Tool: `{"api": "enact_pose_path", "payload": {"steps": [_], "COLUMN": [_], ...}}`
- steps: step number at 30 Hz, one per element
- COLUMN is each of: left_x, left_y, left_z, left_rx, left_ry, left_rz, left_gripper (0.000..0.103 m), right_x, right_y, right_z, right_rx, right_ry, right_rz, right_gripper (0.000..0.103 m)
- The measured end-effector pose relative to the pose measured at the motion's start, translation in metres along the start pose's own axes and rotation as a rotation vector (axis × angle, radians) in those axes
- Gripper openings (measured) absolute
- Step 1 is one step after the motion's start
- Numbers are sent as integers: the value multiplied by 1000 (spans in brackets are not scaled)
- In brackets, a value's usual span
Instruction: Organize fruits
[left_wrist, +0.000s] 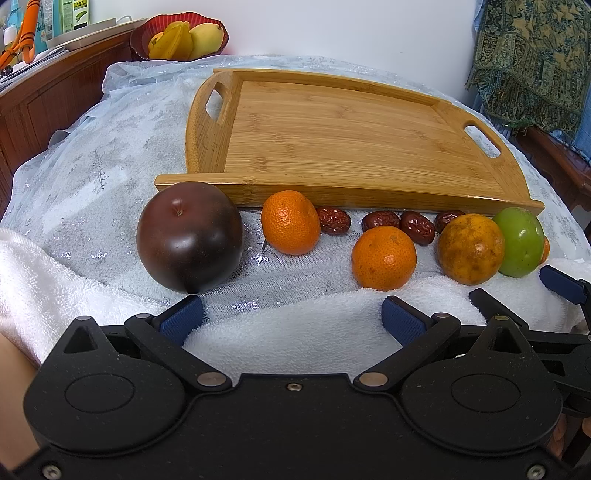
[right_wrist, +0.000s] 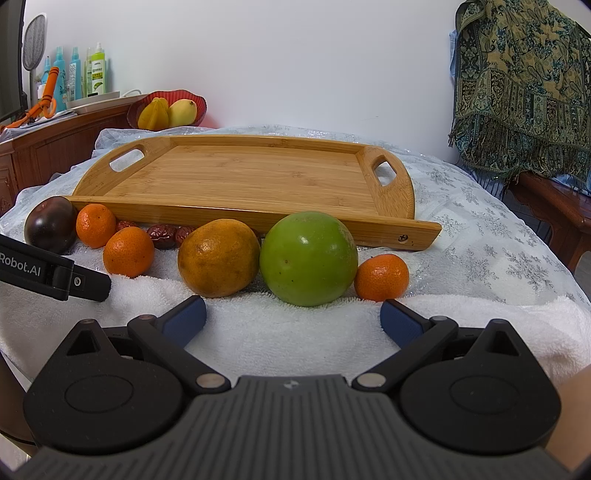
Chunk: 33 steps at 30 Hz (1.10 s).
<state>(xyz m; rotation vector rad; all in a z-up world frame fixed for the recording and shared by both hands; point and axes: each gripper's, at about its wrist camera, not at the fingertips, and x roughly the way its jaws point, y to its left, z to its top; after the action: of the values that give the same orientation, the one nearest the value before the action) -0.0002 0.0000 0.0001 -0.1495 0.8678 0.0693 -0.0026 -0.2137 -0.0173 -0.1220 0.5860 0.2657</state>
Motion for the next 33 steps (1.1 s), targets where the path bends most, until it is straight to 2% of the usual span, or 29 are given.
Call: {"api": "enact_pose_path", "payload": {"steps": [18, 25, 29, 33], "left_x": [-2, -4, -6, -11], "left_y": [0, -3, -4, -4], "left_z": [0, -9, -9, -7], "left_rx": [-1, 20, 22, 9], "left_ry": [-13, -64, -71, -69], "left_rz": [-4, 7, 15, 9], "left_gripper": [103, 103, 103, 103], "right_x": [-3, -1, -2, -2], "right_y": [-1, -4, 0, -6], "right_z": [-1, -5, -10, -1], "right_rx": [0, 12, -6, 2], "right_ry": [-12, -22, -61, -27], "right_rz": [1, 12, -8, 17], "right_gripper": [103, 103, 103, 103]}}
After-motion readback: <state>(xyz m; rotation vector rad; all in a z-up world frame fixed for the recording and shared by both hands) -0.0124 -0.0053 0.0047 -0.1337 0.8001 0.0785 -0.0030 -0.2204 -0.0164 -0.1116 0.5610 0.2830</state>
